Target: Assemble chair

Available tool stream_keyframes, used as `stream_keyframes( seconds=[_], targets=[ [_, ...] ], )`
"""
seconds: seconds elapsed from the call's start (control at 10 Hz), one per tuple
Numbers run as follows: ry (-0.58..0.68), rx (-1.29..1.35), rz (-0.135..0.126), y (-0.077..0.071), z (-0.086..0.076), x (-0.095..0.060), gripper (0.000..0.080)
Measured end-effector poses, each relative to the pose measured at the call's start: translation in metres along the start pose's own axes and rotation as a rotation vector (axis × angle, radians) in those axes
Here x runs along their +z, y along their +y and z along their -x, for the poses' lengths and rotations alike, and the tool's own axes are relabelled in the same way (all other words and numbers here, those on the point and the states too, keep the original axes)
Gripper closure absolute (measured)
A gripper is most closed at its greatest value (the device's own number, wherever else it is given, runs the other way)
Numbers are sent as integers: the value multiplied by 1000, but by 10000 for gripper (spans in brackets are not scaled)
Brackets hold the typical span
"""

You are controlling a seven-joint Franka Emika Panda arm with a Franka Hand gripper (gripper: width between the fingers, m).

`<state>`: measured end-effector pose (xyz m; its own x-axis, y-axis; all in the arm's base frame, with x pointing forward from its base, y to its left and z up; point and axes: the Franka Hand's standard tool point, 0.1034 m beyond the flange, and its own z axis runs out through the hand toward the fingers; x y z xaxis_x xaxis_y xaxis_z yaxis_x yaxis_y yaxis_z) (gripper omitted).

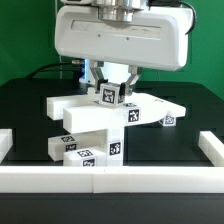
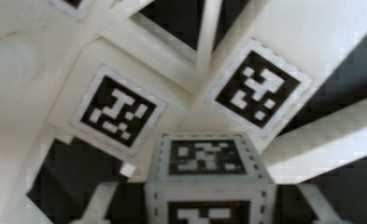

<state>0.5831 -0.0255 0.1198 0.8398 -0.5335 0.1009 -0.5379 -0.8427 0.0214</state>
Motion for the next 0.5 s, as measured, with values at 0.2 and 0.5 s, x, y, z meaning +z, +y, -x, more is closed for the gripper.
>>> stream_keyframes(
  seconds=[0.2,0.5],
  targets=[
    [5,139,-14,0,-1,0,511],
    [2,340,-18,-1,-1,0,511]
  ],
)
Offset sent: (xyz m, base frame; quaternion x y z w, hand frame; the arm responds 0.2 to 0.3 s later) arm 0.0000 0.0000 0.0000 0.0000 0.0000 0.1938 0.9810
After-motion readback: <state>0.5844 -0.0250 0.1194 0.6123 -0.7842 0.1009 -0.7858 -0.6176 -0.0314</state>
